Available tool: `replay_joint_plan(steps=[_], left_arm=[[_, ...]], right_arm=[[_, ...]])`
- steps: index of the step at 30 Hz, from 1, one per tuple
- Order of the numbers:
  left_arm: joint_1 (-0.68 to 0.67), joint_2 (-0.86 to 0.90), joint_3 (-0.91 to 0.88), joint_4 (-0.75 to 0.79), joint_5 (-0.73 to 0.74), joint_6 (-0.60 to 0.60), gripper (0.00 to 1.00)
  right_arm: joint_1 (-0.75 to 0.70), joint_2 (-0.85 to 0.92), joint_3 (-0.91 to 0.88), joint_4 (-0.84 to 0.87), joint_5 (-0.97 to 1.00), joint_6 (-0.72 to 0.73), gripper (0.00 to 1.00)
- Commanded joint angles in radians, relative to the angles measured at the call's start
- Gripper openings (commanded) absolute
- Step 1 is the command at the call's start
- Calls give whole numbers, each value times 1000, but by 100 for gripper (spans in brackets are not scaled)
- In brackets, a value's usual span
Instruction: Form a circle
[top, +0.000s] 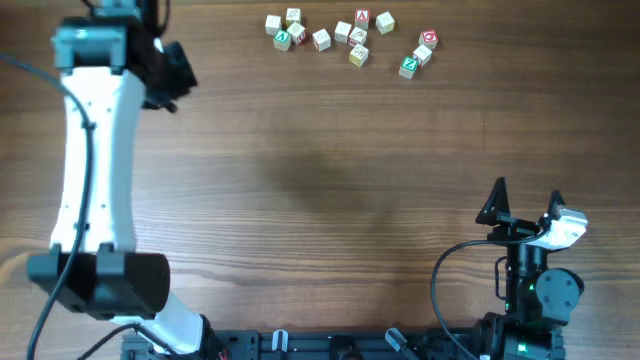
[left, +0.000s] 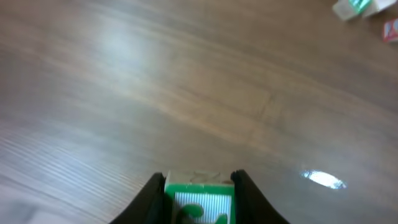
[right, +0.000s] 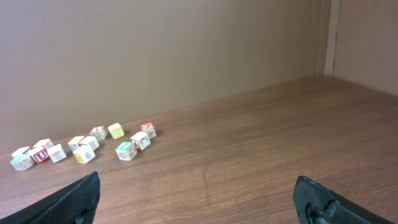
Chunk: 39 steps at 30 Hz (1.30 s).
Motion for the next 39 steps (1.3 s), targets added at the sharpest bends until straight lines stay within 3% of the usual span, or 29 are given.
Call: replay_joint_plan(steps=[1, 5, 9, 14, 16, 20, 25, 27, 30, 37, 39], left_arm=[[-5, -2, -268, 191, 98, -16, 4], [-10, -2, -489, 456, 131, -25, 4], [-11, -2, -626, 594, 126, -52, 11], [-11, -1, -731, 687, -24, -319, 11], [-11, -1, -770, 748, -52, -335, 18], [-10, 39, -818, 861, -90, -341, 17], [-3, 109, -820, 913, -126, -464, 17], [-3, 109, -820, 915, -151, -466, 24], [-3, 108, -819, 916, -162, -465, 48], [-3, -17, -777, 927, -161, -449, 65], [-5, -94, -697, 938, -135, -337, 76]], right_arm=[[-4, -6, -1, 3, -12, 8, 100], [-4, -6, -1, 3, -12, 8, 100], [-4, -6, -1, 3, -12, 8, 99], [-4, -6, -1, 3, -12, 8, 100], [-4, -6, -1, 3, -12, 8, 100], [-4, -6, -1, 3, -12, 8, 100], [-4, -6, -1, 3, -12, 8, 100], [-4, -6, -1, 3, -12, 8, 100], [-4, -6, -1, 3, -12, 8, 100], [-4, -6, -1, 3, -12, 8, 100], [-4, -6, -1, 3, -12, 8, 100]])
